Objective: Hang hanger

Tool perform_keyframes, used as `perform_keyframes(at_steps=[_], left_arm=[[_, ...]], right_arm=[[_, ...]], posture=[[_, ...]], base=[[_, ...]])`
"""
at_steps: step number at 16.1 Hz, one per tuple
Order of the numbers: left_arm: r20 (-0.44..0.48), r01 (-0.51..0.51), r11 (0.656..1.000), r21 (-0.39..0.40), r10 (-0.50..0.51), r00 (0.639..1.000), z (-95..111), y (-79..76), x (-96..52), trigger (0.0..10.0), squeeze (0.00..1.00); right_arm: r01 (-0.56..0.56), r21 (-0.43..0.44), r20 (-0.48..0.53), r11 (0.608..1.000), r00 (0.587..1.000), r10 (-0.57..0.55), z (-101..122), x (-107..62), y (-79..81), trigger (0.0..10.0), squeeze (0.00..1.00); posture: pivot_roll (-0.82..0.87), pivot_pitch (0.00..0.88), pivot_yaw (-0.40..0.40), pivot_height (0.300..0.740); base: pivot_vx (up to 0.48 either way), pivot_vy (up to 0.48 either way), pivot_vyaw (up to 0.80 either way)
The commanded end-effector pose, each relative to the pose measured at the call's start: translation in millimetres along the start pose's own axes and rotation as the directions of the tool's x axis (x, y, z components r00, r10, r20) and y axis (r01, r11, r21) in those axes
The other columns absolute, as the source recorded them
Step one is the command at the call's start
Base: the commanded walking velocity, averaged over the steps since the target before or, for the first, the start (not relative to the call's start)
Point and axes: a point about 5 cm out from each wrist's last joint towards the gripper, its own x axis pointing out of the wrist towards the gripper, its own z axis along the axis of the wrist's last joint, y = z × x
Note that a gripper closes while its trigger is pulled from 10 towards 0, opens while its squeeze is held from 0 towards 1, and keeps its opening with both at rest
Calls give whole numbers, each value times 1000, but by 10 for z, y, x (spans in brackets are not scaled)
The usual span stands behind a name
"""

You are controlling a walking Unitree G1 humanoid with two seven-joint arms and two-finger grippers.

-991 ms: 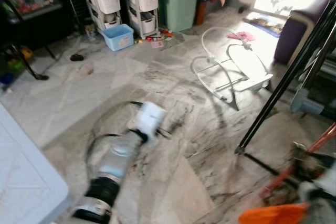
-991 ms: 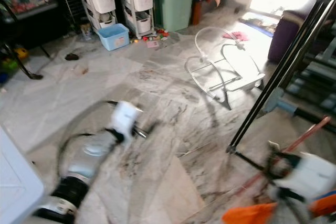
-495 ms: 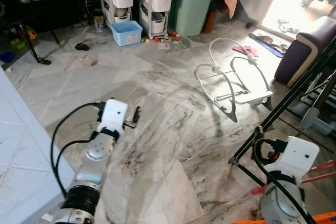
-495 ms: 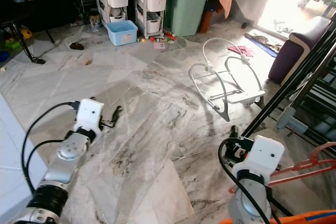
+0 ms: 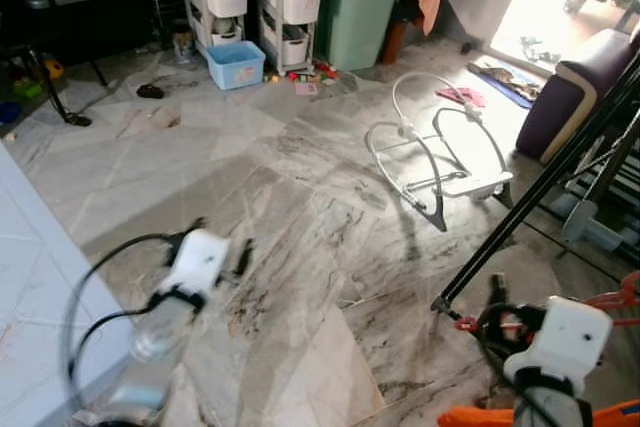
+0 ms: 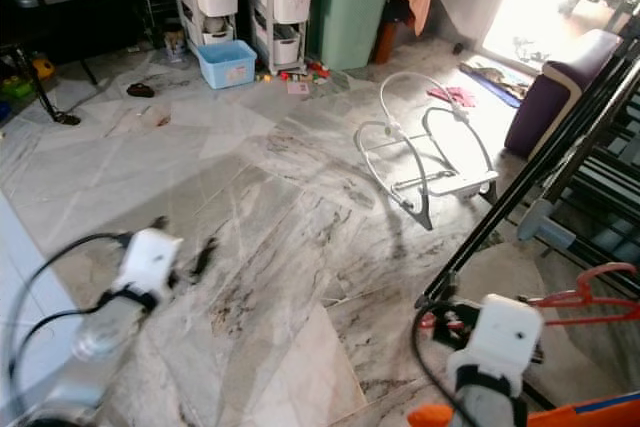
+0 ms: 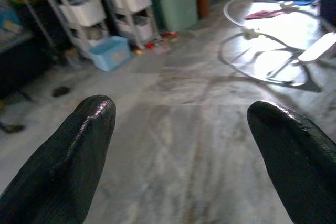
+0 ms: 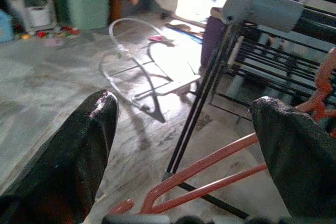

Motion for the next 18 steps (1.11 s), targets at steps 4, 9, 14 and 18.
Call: perform_keyframes(at_steps=[4, 9, 14, 18], left_arm=[[42, 91, 993, 81, -94, 995, 61, -39, -135, 10000, 0], [84, 67, 997, 39, -70, 994, 254, -98, 8, 10000, 0], [106, -11, 997, -79, 19, 994, 383, -71, 138, 10000, 0], [93, 42, 995, -87, -34, 995, 396, -174, 201, 10000, 0]], right_arm=[[-56, -33, 31, 998, 998, 57, 87, 36, -7, 10000, 0], [-33, 4, 69, 999, 997, 33, 171, 181, 54, 10000, 0], [-18, 38, 92, 999, 996, 14, 220, 328, 103, 10000, 0], [-30, 76, 94, 997, 995, 23, 209, 363, 142, 10000, 0]], posture=[[188, 46, -179, 740], [207, 46, -176, 740], [238, 51, -176, 740], [236, 19, -159, 740]], base=[[0, 0, 0], [0, 0, 0], [0, 0, 0], [0, 0, -391]])
